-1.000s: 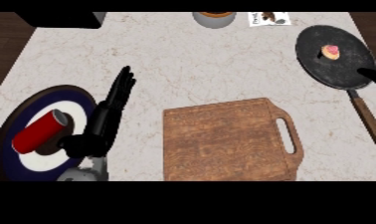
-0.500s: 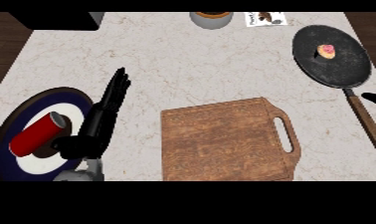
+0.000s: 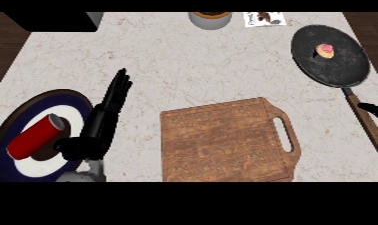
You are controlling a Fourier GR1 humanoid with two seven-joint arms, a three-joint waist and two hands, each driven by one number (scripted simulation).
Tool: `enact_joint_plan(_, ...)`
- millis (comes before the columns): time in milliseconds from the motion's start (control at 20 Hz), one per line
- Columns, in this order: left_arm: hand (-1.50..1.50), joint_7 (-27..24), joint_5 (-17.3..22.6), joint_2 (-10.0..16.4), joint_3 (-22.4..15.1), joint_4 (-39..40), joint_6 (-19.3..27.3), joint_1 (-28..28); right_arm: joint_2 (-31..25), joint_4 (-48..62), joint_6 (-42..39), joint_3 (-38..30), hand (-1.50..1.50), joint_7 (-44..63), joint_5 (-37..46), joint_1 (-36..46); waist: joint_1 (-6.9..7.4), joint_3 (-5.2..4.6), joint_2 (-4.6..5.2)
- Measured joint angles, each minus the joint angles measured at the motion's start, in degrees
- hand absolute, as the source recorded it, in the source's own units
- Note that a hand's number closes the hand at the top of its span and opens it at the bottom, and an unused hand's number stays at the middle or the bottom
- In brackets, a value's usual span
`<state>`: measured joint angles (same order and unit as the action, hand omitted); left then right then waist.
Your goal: Pick the cupcake from the cutting board and place it in the pan
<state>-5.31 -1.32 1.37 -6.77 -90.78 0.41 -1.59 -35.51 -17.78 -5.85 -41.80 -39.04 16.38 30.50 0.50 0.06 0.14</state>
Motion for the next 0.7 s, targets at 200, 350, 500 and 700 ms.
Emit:
enact_joint_plan(200,0.0,0.0,0.3,0.3,0.1,-0.8,-0.7,1.2,0.0,-2.0,0.7,1.9,-1.5,1.2,-1.4,-1.6,-0.07,-0.02,-0.05)
enact_joint_plan(350,0.0,0.5,0.6,0.8,0.6,-2.2,-1.4,1.7,-0.5,-0.7,1.7,3.1,-1.5,0.7,-1.8,-1.8,0.1,0.0,0.01)
enact_joint_plan(500,0.0,-0.2,-0.2,0.0,-0.1,-1.4,-0.8,1.9,-0.7,-1.0,2.6,4.5,-1.5,1.1,-2.1,-2.2,0.05,0.0,0.01)
enact_joint_plan(700,0.0,-0.3,-0.4,-0.2,0.4,0.0,-0.7,0.2,-0.3,-2.0,5.3,6.2,-1.5,0.1,-2.2,-2.9,-0.04,-0.02,-0.01)
